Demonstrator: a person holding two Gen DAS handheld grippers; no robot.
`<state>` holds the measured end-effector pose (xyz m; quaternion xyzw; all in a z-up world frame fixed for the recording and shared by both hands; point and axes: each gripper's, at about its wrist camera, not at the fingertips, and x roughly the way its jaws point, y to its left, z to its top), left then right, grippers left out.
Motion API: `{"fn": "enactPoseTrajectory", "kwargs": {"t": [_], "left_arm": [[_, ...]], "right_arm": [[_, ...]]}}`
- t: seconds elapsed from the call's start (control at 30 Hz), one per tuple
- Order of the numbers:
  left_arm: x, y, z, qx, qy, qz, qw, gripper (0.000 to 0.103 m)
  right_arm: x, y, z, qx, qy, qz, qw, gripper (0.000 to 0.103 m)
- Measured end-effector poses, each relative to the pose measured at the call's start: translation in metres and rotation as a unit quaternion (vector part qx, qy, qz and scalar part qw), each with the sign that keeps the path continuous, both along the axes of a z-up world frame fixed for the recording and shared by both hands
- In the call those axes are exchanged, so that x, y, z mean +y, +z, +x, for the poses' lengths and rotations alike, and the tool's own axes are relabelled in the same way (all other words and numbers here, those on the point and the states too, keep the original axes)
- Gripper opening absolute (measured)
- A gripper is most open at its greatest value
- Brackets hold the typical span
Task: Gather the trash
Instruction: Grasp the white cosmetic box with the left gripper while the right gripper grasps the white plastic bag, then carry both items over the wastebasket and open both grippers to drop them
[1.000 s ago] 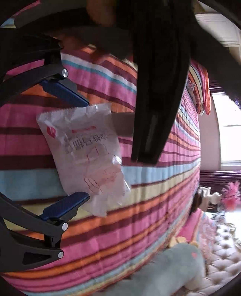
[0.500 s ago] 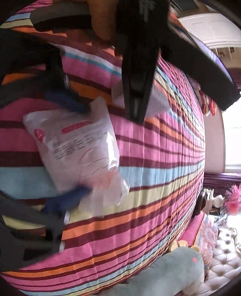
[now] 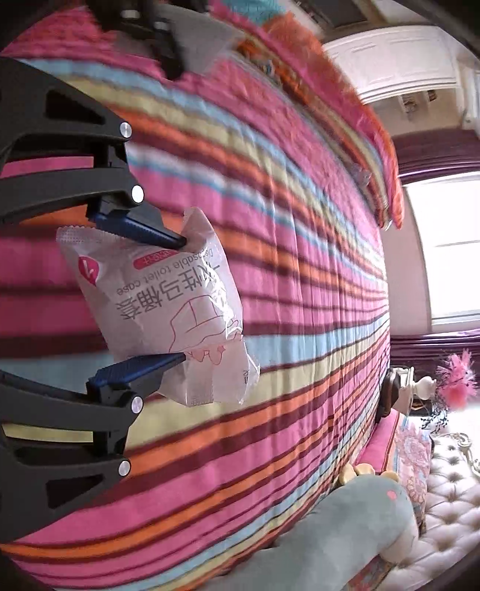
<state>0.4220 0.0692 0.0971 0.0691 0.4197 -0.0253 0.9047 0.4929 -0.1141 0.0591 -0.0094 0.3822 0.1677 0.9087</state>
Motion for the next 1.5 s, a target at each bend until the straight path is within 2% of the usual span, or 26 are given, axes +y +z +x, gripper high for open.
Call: {"fn": "enactPoseTrajectory", "kwargs": {"t": [0.03,0.13,0.23,0.33,0.4,0.43,0.5,0.6,0.7,0.77,0.87,0.93,1.0,1.23,1.27,1.3,1.37,1.4,1.43,1.47,1.5], "left_arm": [[0.0,0.002,-0.029,-0.006,-0.004,0.008,0.9999,0.036],[-0.002,0.004,-0.117,-0.015,-0.02,-0.002,0.9997,0.036],[-0.014,0.0,-0.215,-0.033,-0.041,-0.018,0.9985,0.036],[-0.024,-0.018,-0.286,-0.03,-0.045,-0.025,0.9982,0.036],[-0.031,-0.035,-0.33,-0.019,-0.044,-0.036,0.9982,0.036],[-0.035,-0.048,-0.357,-0.009,-0.043,-0.046,0.998,0.036],[-0.04,-0.066,-0.385,0.009,-0.044,-0.056,0.9974,0.036],[-0.044,-0.108,-0.425,0.06,-0.03,-0.077,0.9948,0.036],[-0.047,-0.168,-0.441,0.137,0.002,-0.089,0.9866,0.036],[-0.052,-0.199,-0.442,0.178,0.006,-0.087,0.9803,0.036],[-0.062,-0.236,-0.441,0.22,0.003,-0.092,0.9712,0.036],[-0.068,-0.251,-0.44,0.24,-0.002,-0.103,0.9653,0.036],[-0.077,-0.262,-0.44,0.256,-0.018,-0.114,0.9599,0.036],[-0.101,-0.286,-0.436,0.28,-0.039,-0.104,0.9537,0.037],[-0.099,-0.288,-0.435,0.282,-0.037,-0.103,0.9531,0.039],[-0.098,-0.291,-0.434,0.286,-0.034,-0.101,0.9523,0.049],[-0.099,-0.294,-0.435,0.293,-0.026,-0.099,0.9506,0.064],[-0.1,-0.296,-0.435,0.295,-0.023,-0.099,0.95,0.071],[-0.099,-0.297,-0.435,0.298,-0.02,-0.1,0.9491,0.074],[-0.099,-0.298,-0.433,0.299,-0.017,-0.101,0.9486,0.077],[-0.098,-0.299,-0.433,0.3,-0.014,-0.102,0.9484,0.077]], "right_arm": [[-0.001,0.001,-0.017,0.003,0.011,0.013,1.0,0.053],[-0.005,0.005,-0.084,0.002,0.061,0.025,0.998,0.053],[-0.014,0.016,-0.17,-0.018,0.115,0.032,0.993,0.053],[-0.025,0.027,-0.261,-0.041,0.155,0.033,0.987,0.053],[-0.033,0.025,-0.318,-0.04,0.172,0.031,0.984,0.053],[-0.037,0.022,-0.343,-0.032,0.178,0.031,0.983,0.053],[-0.043,0.009,-0.394,-0.004,0.182,0.025,0.983,0.053],[-0.046,-0.015,-0.439,0.042,0.174,0.006,0.984,0.053],[-0.045,-0.062,-0.46,0.121,0.155,-0.005,0.981,0.053],[-0.04,-0.102,-0.463,0.172,0.136,-0.025,0.975,0.053],[-0.033,-0.149,-0.461,0.229,0.118,-0.035,0.966,0.053],[-0.027,-0.173,-0.459,0.261,0.11,-0.038,0.958,0.053],[-0.023,-0.187,-0.455,0.283,0.108,-0.039,0.952,0.053],[-0.01,-0.215,-0.445,0.305,0.107,-0.043,0.946,0.054],[-0.023,-0.219,-0.455,0.308,0.107,-0.038,0.944,0.054],[-0.024,-0.221,-0.454,0.313,0.108,-0.033,0.943,0.055],[-0.028,-0.227,-0.457,0.326,0.109,-0.018,0.939,0.058],[-0.028,-0.23,-0.455,0.334,0.107,-0.012,0.937,0.066],[-0.03,-0.231,-0.454,0.338,0.103,-0.008,0.936,0.074],[-0.033,-0.234,-0.454,0.339,0.1,-0.008,0.935,0.086],[-0.035,-0.237,-0.453,0.339,0.096,-0.008,0.936,0.088]]}}
